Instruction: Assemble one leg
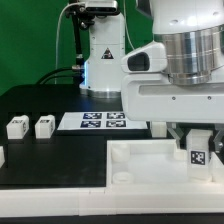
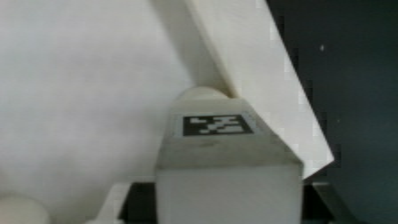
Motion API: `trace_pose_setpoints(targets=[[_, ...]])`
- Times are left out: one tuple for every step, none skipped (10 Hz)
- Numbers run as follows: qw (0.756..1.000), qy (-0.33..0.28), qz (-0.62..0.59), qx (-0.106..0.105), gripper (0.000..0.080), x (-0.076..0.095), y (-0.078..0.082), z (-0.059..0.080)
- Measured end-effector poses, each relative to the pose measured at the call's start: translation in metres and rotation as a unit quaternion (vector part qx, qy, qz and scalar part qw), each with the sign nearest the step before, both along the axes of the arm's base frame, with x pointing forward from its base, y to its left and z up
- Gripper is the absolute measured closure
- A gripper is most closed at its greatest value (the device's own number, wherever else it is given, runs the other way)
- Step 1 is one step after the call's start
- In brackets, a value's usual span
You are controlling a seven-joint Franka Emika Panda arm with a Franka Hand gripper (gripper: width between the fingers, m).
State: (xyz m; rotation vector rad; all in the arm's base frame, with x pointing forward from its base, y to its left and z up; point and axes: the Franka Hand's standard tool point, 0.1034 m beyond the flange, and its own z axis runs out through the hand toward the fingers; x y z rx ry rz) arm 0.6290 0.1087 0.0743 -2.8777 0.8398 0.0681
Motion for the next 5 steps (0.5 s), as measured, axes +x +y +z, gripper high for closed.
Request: trace_pose_setpoints(targets=[[1.000, 0.003, -0.023, 0.000, 0.0506, 0.0000, -0.0001, 0.0000], [0.988, 0.023, -0.150, 0.004, 0.0506, 0.0000, -0.0010, -0.0001], [0.967, 0.042, -0.253, 0.015, 0.0506, -0.0002, -0.0015, -0.0005], [0.928, 0.064, -0.367, 0.024, 0.0506, -0.0003, -0.0005, -0.0005], [0.884, 0.086, -0.459, 0.036, 0.0506, -0.0005, 0.0031, -0.0004]])
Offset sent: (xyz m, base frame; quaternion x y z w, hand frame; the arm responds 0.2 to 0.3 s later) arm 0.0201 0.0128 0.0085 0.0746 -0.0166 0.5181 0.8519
